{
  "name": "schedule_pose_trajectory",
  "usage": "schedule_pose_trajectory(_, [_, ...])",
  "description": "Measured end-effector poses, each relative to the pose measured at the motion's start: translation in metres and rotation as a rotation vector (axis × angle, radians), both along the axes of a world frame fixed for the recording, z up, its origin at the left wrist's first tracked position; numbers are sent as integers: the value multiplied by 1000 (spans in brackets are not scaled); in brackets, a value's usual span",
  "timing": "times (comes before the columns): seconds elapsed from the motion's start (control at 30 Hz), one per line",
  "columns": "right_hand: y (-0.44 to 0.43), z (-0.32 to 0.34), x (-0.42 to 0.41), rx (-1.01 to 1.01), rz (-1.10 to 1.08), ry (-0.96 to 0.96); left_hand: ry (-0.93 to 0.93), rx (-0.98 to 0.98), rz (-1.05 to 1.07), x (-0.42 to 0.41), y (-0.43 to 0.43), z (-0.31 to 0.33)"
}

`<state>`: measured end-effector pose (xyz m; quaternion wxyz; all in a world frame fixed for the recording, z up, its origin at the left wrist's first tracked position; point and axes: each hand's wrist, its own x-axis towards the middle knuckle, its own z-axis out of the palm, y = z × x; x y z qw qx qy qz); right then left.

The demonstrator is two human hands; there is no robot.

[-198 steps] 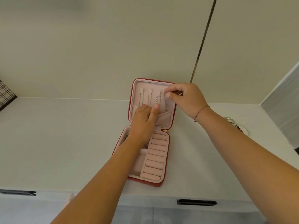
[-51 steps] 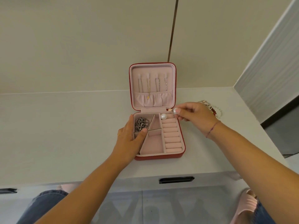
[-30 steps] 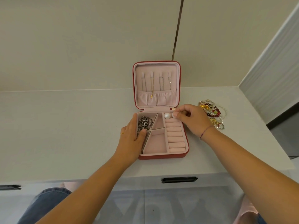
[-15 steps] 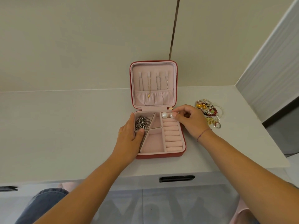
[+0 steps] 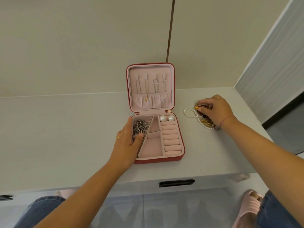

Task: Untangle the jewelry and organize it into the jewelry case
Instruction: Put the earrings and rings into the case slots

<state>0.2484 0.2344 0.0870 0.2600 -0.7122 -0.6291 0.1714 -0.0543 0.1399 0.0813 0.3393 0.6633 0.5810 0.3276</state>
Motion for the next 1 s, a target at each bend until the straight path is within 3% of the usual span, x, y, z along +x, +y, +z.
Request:
schedule_pose_trajectory(0.2, [1, -3, -3, -17, 17, -48, -4, 7, 1, 0, -1, 2])
schedule_pose_trajectory(0.4, [-11, 15, -10, 83, -25, 228, 5, 25, -2, -3, 2, -2])
schedule_pose_trajectory(0.53, [-30, 20, -44, 110, 100, 330, -9, 29, 5, -3, 3, -4])
schedule_pose_trajectory(0.8, [-48, 11, -98, 243, 312, 190, 2, 45, 4, -3, 2, -7])
schedule_pose_trajectory(1.0, [-46, 2, -103, 216, 372, 55, 19, 42, 18, -5, 7, -14])
